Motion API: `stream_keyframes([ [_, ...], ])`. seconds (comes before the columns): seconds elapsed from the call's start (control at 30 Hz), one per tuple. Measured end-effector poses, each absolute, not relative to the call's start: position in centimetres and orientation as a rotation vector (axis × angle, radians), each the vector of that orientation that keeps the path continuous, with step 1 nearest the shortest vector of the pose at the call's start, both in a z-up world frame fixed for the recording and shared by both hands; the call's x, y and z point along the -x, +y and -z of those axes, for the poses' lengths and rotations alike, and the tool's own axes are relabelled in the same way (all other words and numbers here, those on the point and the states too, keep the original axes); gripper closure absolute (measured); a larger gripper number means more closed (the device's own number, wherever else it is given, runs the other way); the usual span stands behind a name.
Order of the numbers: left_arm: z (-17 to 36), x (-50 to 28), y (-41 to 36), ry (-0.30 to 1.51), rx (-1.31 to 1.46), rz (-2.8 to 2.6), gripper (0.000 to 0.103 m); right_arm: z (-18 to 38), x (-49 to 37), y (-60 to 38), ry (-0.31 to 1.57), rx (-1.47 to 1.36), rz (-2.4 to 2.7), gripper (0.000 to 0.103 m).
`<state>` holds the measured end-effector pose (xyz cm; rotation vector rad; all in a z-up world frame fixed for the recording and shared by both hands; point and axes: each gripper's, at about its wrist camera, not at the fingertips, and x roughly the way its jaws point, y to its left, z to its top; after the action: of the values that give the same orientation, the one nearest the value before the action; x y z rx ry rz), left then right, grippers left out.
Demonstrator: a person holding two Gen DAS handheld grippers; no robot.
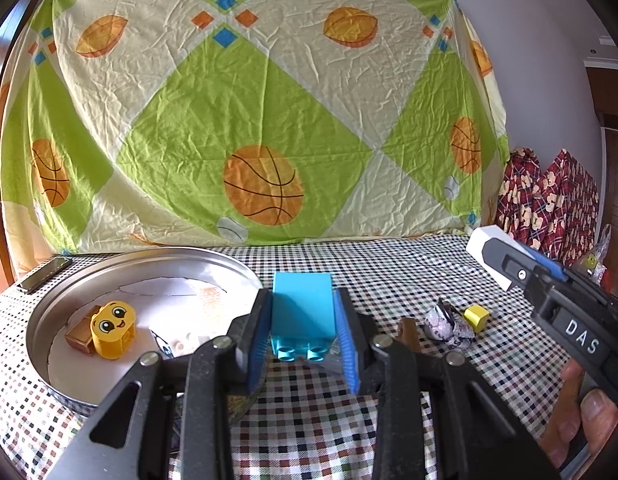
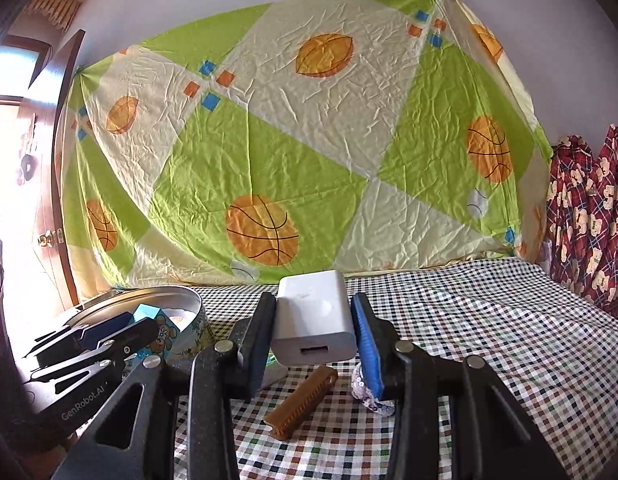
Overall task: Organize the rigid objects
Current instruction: 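Lift and carry the blue lego block and white charger over the tin with both tools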
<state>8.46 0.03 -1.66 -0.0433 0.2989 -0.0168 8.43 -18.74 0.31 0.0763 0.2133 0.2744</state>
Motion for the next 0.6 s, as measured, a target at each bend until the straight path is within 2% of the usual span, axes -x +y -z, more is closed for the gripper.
stream_keyframes([
  [0.6, 1.8, -8.0, 4.3, 0.297, 0.109, -0.049, 0.073, -0.2, -9.0, -13.6, 0.225, -0.036, -0.358, 0.062],
])
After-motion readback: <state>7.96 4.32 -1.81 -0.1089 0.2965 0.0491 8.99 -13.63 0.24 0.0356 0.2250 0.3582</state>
